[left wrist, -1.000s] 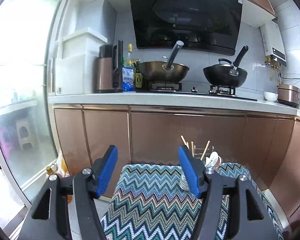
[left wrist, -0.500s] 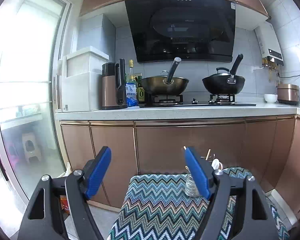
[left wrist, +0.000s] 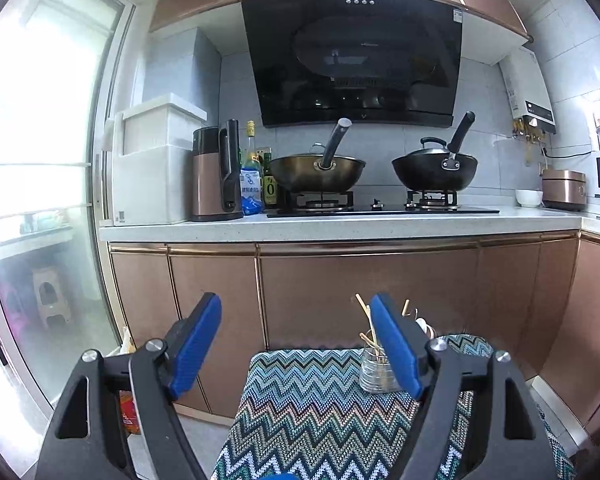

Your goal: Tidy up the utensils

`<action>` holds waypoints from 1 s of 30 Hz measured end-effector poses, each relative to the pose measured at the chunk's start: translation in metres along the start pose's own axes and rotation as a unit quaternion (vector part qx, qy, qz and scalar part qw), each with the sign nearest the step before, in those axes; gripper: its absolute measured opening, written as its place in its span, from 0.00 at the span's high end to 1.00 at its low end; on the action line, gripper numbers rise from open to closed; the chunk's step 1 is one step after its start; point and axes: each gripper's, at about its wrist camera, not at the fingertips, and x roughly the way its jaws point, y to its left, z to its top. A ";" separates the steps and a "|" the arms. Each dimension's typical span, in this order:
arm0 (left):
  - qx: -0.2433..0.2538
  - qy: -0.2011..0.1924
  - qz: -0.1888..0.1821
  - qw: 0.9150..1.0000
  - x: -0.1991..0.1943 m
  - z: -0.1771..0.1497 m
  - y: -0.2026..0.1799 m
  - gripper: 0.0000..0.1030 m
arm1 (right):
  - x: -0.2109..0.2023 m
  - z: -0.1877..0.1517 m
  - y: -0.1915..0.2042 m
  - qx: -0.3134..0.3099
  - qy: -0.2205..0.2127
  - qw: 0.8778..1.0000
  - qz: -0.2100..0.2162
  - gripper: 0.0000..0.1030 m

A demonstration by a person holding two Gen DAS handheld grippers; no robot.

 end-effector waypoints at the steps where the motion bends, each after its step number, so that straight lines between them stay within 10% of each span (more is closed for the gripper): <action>1: 0.000 0.001 0.000 1.000 0.000 -0.001 0.001 0.26 | 0.000 0.000 0.001 -0.001 0.000 1.000 0.001 0.00; 30: -0.009 -0.005 0.007 1.000 -0.003 0.004 0.013 0.26 | -0.005 0.006 0.005 -0.016 -0.012 1.000 0.001 0.00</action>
